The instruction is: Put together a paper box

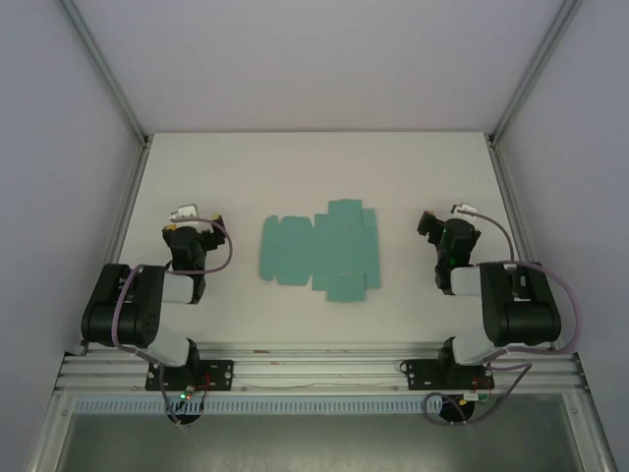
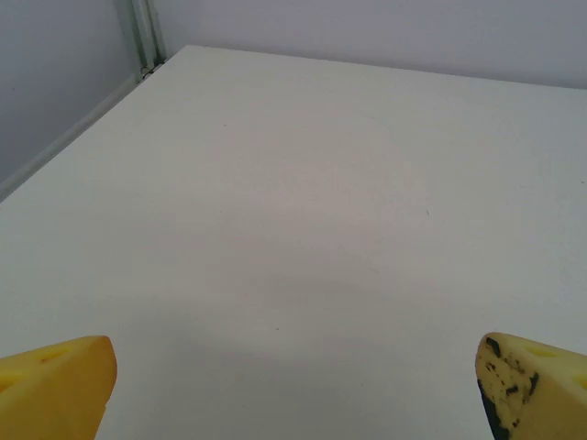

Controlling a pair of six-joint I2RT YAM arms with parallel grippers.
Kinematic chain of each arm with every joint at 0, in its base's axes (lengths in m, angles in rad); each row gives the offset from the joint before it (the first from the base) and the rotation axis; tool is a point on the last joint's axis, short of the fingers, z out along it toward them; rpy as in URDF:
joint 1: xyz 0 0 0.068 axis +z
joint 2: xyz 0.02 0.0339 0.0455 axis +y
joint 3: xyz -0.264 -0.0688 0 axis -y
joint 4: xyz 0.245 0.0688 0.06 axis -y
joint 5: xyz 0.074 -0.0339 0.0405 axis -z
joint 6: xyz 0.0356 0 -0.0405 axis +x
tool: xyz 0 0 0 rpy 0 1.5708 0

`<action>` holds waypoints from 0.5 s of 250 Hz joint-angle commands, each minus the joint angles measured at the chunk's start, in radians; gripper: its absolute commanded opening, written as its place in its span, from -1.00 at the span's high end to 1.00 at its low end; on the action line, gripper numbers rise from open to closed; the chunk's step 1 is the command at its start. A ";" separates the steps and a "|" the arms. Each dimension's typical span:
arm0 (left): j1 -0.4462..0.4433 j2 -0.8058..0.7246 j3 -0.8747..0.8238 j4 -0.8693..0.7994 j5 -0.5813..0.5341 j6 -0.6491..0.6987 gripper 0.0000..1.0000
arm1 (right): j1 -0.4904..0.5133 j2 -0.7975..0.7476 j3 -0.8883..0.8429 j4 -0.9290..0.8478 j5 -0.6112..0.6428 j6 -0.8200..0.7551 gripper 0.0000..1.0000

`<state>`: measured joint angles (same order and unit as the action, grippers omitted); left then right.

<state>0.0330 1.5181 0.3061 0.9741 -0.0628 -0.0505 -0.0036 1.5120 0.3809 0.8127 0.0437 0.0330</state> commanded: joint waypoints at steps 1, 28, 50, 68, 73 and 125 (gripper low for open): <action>0.002 -0.010 0.011 0.026 0.005 0.015 -1.00 | -0.007 -0.013 0.013 0.011 0.004 0.001 -0.99; 0.002 -0.009 0.012 0.026 0.006 0.015 -1.00 | -0.007 -0.013 0.012 0.012 0.004 0.000 -0.99; 0.002 -0.009 0.011 0.027 0.005 0.014 -1.00 | -0.007 -0.013 0.013 0.011 0.002 0.002 -0.99; 0.002 -0.009 0.012 0.027 0.004 0.015 -1.00 | -0.007 -0.012 0.013 0.011 0.005 0.001 -0.99; 0.002 -0.009 0.011 0.025 0.004 0.014 -1.00 | -0.007 -0.013 0.013 0.011 0.004 0.002 -0.99; -0.001 -0.008 0.016 0.021 0.005 0.018 -1.00 | -0.008 -0.011 0.015 0.009 0.005 0.001 -0.99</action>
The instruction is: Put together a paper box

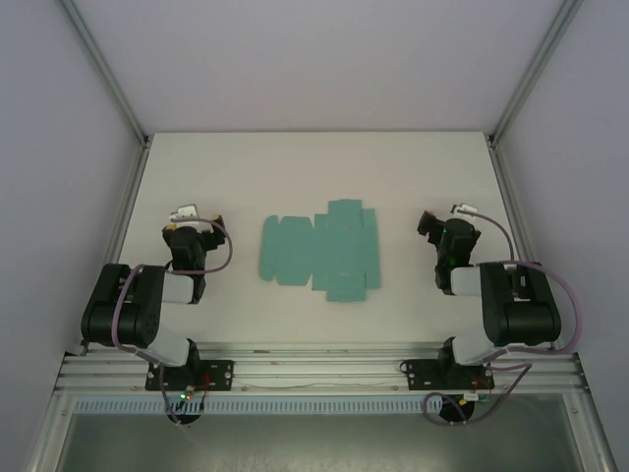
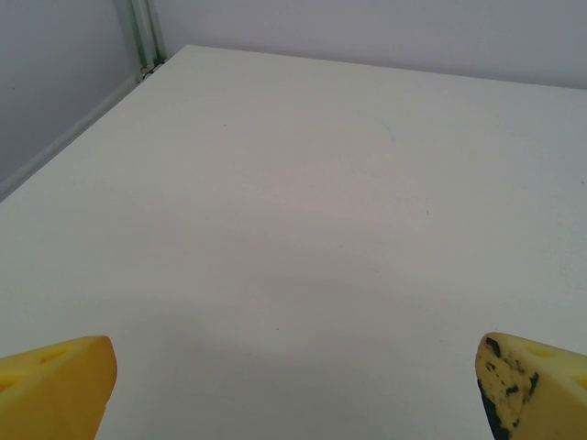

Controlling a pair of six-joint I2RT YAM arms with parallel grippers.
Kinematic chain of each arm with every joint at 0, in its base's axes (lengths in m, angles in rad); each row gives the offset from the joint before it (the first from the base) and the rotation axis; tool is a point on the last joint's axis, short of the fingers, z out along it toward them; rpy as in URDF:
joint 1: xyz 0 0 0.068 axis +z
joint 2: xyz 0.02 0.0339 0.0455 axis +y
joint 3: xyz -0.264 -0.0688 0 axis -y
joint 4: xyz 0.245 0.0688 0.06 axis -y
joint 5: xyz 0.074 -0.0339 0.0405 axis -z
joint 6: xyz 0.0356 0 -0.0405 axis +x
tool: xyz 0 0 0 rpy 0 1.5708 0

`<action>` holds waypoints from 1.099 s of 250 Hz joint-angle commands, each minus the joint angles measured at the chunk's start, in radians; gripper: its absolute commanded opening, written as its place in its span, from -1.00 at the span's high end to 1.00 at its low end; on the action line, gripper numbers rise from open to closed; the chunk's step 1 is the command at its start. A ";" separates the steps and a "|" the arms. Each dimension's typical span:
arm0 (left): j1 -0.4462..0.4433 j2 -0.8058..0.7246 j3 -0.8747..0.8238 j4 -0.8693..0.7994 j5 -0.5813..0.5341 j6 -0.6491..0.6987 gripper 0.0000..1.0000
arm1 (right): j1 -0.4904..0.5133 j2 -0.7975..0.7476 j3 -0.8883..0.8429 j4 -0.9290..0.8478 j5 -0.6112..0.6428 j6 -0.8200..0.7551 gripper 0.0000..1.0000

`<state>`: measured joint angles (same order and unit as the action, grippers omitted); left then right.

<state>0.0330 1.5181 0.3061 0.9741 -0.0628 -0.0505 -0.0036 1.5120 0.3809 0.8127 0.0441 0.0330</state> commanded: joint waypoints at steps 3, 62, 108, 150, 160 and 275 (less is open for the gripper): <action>-0.001 -0.008 0.018 0.021 0.004 0.018 -1.00 | -0.007 -0.012 0.015 0.009 0.004 0.001 -0.99; -0.002 -0.004 0.033 -0.006 0.069 0.047 -1.00 | -0.007 -0.015 0.012 0.012 0.003 0.001 -0.99; -0.002 -0.030 0.053 -0.052 0.065 0.042 -1.00 | -0.007 -0.031 0.013 0.007 0.005 0.003 -1.00; -0.002 -0.189 0.187 -0.424 -0.077 -0.052 -1.00 | -0.005 -0.179 0.115 -0.306 0.031 0.025 -0.99; -0.002 -0.223 0.205 -0.479 -0.063 -0.091 -1.00 | 0.002 -0.221 0.143 -0.388 0.045 0.045 -0.99; -0.231 -0.204 0.368 -0.923 0.332 -0.375 -0.99 | 0.429 -0.284 0.336 -0.892 -0.221 0.394 -0.32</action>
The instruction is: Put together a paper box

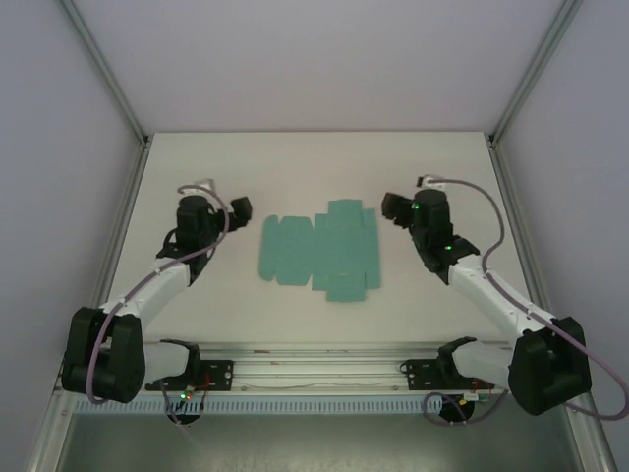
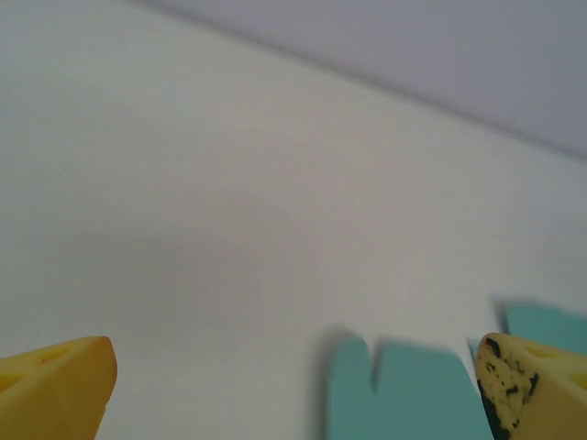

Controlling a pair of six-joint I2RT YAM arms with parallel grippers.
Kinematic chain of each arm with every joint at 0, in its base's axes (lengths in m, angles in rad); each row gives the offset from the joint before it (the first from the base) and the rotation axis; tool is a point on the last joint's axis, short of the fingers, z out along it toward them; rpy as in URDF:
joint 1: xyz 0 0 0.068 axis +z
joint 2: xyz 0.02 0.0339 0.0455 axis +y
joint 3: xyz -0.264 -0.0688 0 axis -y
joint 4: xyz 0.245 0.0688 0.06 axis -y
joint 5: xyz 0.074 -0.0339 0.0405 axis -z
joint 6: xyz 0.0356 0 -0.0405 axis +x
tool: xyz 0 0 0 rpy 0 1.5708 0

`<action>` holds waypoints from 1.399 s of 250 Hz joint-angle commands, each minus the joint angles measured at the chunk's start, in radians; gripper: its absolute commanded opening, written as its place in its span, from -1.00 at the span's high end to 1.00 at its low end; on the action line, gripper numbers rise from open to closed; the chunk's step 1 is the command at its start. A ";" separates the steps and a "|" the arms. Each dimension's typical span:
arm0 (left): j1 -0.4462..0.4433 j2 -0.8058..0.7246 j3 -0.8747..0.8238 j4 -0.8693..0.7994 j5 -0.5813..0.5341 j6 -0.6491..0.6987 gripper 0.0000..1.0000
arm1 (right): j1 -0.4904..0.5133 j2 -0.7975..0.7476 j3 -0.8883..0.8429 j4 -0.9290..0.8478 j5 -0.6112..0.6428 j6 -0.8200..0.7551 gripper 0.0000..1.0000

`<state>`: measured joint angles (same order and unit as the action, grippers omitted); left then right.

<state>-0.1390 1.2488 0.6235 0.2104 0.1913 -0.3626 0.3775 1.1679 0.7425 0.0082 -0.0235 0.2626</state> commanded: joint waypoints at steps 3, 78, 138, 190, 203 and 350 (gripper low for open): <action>-0.064 0.074 0.052 -0.161 0.083 -0.065 -0.99 | 0.052 0.069 -0.027 -0.081 -0.167 0.172 -0.26; -0.073 0.207 0.067 -0.162 0.160 -0.052 -0.99 | 0.064 0.347 0.000 -0.027 -0.257 0.231 0.40; -0.073 0.276 0.052 -0.104 0.264 -0.035 -0.99 | 0.053 0.480 -0.043 -0.008 -0.190 0.245 0.50; -0.073 0.295 0.019 0.027 0.410 -0.048 -0.93 | 0.049 0.523 -0.088 0.084 -0.226 0.206 0.56; -0.074 0.297 0.007 0.081 0.458 -0.070 -0.86 | 0.046 0.526 -0.085 0.075 -0.221 0.203 0.57; -0.072 0.193 -0.062 0.234 0.534 -0.184 1.00 | 0.007 0.324 -0.139 0.100 -0.275 0.163 0.34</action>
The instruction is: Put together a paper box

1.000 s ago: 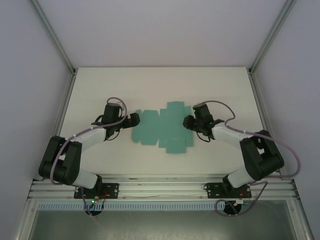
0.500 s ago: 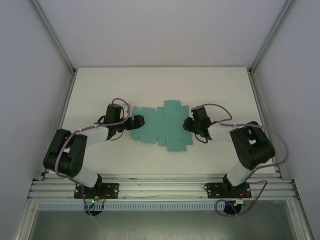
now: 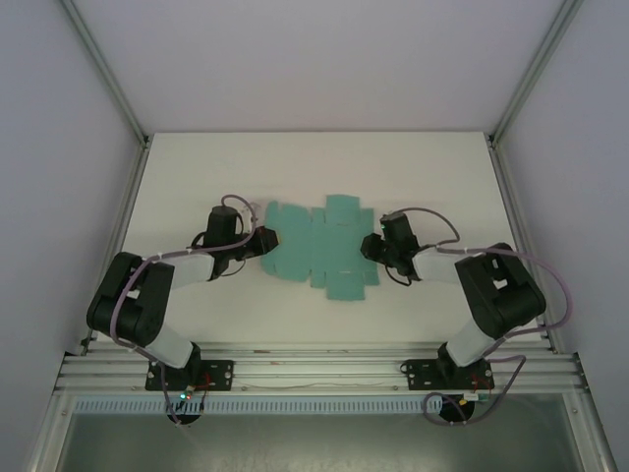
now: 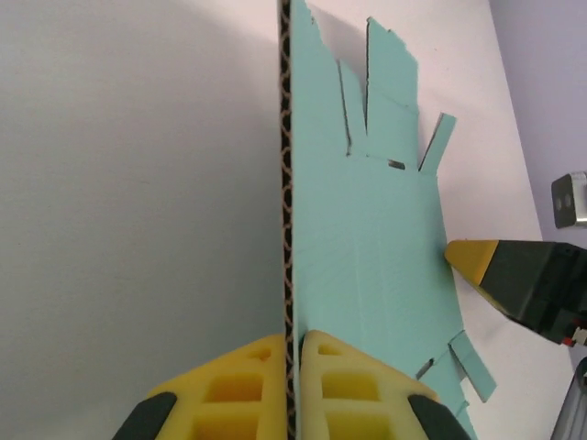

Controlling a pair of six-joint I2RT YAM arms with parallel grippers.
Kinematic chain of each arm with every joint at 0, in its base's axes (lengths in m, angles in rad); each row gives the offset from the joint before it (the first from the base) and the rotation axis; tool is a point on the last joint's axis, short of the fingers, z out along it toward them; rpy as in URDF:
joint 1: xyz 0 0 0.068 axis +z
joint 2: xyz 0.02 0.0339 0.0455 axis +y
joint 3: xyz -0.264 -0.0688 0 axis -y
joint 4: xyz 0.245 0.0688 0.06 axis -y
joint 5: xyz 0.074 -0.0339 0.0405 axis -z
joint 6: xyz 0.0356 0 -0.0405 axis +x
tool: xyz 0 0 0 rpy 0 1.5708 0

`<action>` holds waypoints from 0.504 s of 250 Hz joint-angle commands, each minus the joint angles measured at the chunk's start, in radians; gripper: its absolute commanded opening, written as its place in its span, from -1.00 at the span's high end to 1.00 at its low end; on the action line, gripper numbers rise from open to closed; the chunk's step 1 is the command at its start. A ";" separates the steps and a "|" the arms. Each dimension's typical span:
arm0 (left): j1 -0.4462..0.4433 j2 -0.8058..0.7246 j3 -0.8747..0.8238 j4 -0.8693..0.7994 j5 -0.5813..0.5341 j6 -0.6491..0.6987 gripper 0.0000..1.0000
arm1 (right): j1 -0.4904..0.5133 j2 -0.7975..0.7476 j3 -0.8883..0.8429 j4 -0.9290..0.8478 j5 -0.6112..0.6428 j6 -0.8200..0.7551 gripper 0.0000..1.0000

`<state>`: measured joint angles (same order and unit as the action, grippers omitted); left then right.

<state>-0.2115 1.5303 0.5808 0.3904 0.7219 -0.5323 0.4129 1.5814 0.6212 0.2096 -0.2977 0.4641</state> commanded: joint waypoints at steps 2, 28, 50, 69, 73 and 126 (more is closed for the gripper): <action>0.001 -0.094 -0.019 0.055 0.003 -0.014 1.00 | -0.031 -0.098 -0.016 -0.105 -0.003 -0.040 0.32; 0.000 -0.185 -0.031 0.079 0.016 -0.084 1.00 | -0.059 -0.238 0.006 -0.174 -0.052 -0.055 0.03; 0.002 -0.286 -0.032 0.066 -0.003 -0.134 1.00 | -0.087 -0.377 0.012 -0.220 -0.093 -0.062 -0.17; 0.002 -0.381 -0.036 0.077 -0.007 -0.178 1.00 | -0.117 -0.486 0.014 -0.254 -0.137 -0.071 -0.36; 0.002 -0.402 -0.037 0.078 -0.008 -0.188 1.00 | -0.126 -0.508 0.014 -0.259 -0.151 -0.072 -0.39; 0.001 -0.627 -0.014 0.025 0.014 -0.297 1.00 | -0.198 -0.650 0.046 -0.266 -0.425 -0.045 -0.60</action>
<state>-0.2142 0.9936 0.5526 0.4084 0.7185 -0.7383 0.2386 0.9569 0.6270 -0.0132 -0.5262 0.4118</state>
